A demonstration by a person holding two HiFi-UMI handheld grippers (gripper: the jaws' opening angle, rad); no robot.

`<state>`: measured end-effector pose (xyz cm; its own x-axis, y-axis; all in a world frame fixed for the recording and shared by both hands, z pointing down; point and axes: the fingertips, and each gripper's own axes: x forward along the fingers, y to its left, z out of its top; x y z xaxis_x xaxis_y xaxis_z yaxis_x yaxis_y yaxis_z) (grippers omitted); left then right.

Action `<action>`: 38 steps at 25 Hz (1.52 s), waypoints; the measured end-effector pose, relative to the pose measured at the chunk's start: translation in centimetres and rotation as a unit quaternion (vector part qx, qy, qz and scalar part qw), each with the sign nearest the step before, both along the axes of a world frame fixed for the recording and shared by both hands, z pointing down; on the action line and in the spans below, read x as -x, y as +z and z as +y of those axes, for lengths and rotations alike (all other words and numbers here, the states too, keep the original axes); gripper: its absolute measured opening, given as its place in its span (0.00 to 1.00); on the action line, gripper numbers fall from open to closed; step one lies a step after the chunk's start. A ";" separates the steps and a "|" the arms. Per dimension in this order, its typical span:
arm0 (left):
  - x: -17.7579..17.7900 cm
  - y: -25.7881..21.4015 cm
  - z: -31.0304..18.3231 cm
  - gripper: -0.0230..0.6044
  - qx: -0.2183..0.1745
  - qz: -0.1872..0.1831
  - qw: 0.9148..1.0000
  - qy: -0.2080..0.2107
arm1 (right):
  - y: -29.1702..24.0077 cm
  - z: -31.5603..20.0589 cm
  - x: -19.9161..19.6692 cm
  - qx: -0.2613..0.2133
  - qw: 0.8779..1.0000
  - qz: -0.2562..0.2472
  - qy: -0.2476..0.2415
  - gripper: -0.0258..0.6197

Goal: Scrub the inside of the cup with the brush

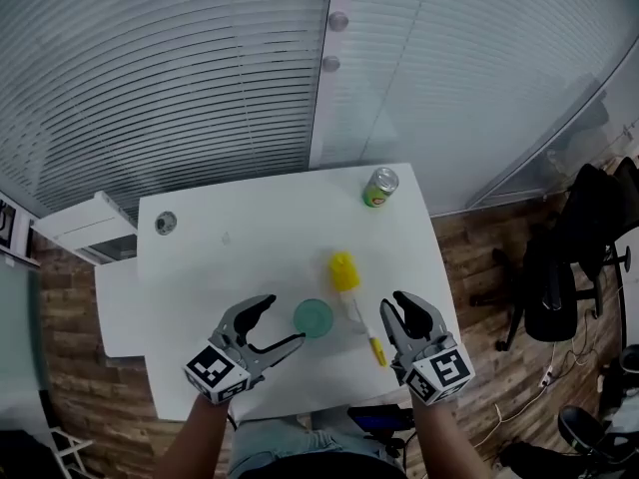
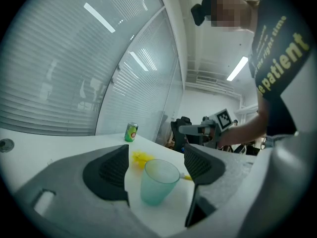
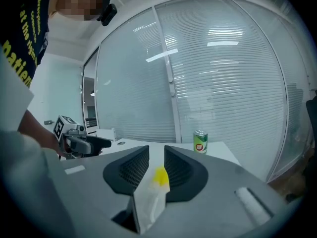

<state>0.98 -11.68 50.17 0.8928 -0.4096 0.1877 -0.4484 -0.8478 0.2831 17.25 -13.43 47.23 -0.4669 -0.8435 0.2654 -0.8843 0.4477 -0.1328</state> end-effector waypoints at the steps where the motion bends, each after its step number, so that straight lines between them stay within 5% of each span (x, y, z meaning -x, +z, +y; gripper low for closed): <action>1: -0.4 0.7 0.4 0.60 0.000 -0.011 1.000 0.010 | 0.5 0.0 0.1 0.001 1.000 0.003 -0.003 0.20; 8: -2.1 4.8 1.8 0.77 0.000 -0.068 0.997 0.025 | 6.2 1.5 0.8 0.034 0.999 0.029 -0.031 0.29; 14: -3.6 6.7 1.8 0.81 0.008 -0.069 0.997 0.026 | 10.5 3.0 0.7 0.088 0.994 0.056 -0.043 0.39; 23: -5.6 8.2 1.5 0.81 0.006 -0.071 0.997 0.029 | 16.0 5.8 1.6 0.140 0.960 0.226 -0.091 0.41; 38: -7.2 9.1 0.2 0.71 0.002 -0.080 0.996 0.029 | 17.8 5.0 0.9 0.181 0.948 0.255 -0.060 0.19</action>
<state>8.15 -11.49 59.30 0.8737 -0.3570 0.3305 -0.4380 -0.8730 0.2147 16.33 -8.45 65.05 -0.2866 -0.6029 0.7446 -0.8206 0.5556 0.1340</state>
